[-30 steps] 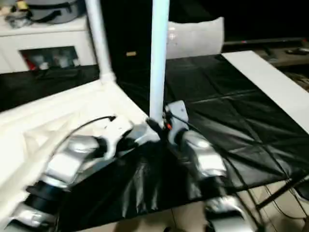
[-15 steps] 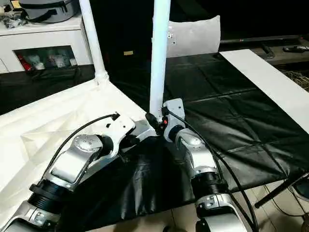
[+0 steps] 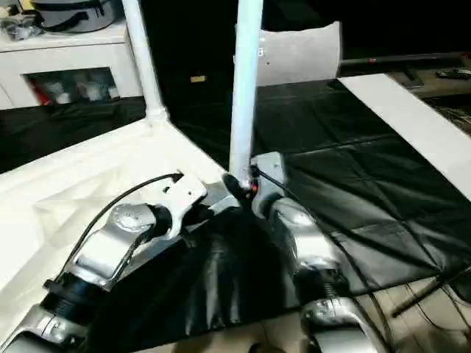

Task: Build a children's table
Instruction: Rotate leg to tighten

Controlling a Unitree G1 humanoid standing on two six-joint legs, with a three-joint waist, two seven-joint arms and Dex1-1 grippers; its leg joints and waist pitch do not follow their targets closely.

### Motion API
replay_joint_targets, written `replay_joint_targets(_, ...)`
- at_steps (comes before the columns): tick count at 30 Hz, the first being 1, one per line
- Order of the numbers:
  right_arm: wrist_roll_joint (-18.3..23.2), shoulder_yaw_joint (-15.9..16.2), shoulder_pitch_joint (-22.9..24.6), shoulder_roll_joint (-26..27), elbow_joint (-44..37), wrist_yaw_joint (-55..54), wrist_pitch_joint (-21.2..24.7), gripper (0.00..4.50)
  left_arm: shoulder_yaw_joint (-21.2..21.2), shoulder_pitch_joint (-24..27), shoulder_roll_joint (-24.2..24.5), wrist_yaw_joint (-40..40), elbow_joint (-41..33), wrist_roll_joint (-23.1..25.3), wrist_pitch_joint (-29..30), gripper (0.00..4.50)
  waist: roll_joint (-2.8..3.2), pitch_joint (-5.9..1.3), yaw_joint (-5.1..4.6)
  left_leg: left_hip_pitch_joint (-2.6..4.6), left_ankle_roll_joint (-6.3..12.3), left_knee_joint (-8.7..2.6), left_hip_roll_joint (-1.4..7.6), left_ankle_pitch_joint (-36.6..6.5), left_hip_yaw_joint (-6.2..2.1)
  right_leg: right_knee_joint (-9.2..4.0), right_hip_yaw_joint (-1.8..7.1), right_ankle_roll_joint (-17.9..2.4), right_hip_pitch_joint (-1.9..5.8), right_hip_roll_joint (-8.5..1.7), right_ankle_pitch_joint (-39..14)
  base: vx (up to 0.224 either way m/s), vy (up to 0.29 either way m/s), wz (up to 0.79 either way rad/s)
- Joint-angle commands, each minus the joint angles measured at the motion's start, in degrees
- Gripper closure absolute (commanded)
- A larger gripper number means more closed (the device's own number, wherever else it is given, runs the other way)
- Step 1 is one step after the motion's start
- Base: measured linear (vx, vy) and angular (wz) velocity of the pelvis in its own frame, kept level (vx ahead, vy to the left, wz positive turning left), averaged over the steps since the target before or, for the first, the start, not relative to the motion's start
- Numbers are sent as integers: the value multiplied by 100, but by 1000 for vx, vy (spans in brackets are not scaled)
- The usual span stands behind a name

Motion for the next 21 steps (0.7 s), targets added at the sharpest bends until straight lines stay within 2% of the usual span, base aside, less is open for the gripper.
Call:
replay_joint_targets(1,68,185,61,-105,-309,439,-38,77,59,-226,101,-151,-16,23,-329,450,-2,-376,65,-101,503,-430,-17,-1616,94,-365,297,-554,348,-313,-2266,0,0,0)
replay_joint_targets(2,79,173,105,-237,-374,586,-82,60,31,-221,165,-234,11,16,-363,450,-19,-405,84,-145,539,-404,-27,-1329,101,-301,314,-633,374,-302,-1996,0,0,0)
replay_joint_targets(3,88,163,116,-281,-391,636,-94,52,23,-219,188,-262,21,13,-366,450,-15,-441,117,-140,605,-371,-21,-1017,120,-248,338,-764,356,-307,-1689,0,0,0)
replay_joint_targets(5,123,130,119,-356,-412,705,-121,33,5,-221,235,-312,46,-8,-422,450,-10,-429,171,-144,681,-348,-14,-749,143,-221,353,-892,336,-302,-1532,0,0,0)
replay_joint_targets(7,164,130,134,-425,-459,817,-152,16,-8,-224,265,-369,75,-41,-484,450,-17,-427,233,-134,695,-329,-21,-669,165,-205,365,-915,322,-297,-1511,0,0,0)
replay_joint_targets(8,176,156,148,-463,-500,887,-166,7,-17,-224,282,-438,93,-78,-532,450,-22,-436,299,-132,703,-331,-12,-586,170,-180,371,-892,328,-290,-1486,0,0,0)
replay_joint_targets(12,154,310,219,-800,-684,1411,-280,2,-109,-206,517,-798,217,-144,-807,450,-26,-434,374,-113,692,-340,2,-613,177,-166,382,-886,318,-269,-1457,0,0,0)
replay_joint_targets(13,142,305,198,-898,-675,1511,-328,2,-127,-200,593,-926,252,-159,-886,450,-27,-428,386,-102,678,-349,8,-677,182,-170,387,-876,312,-270,-1526,0,0,0)
replay_joint_targets(14,128,280,161,-1002,-657,1611,-364,2,-133,-199,666,-1045,296,-166,-951,450,-60,-413,397,-97,655,-357,3,-771,193,-183,391,-839,310,-270,-1683,0,0,0)
replay_joint_targets(15,132,274,150,-1031,-652,1642,-377,2,-139,-202,687,-1080,312,-163,-991,450,-54,-409,407,-88,634,-360,2,-811,198,-191,396,-822,303,-269,-1757,0,0,0)
replay_joint_targets(16,148,254,113,-1129,-642,1747,-419,2,-167,-201,768,-1247,352,-179,-1113,450,-76,-399,409,-80,625,-363,-2,-859,209,-210,397,-789,294,-265,-1855,0,0,0)
replay_joint_targets(17,167,244,86,-1203,-641,1832,-436,2,-186,-195,829,-1379,377,-200,-1177,450,-81,-395,429,-63,580,-370,-9,-950,224,-234,405,-690,292,-277,-2125,0,0,0)
replay_joint_targets(21,155,305,3,-1529,-695,2264,-586,2,-360,-169,1134,-2041,489,-287,-1677,450,-81,-399,462,-39,596,-366,-10,-954,234,-245,417,-649,268,-272,-2226,0,0,0)
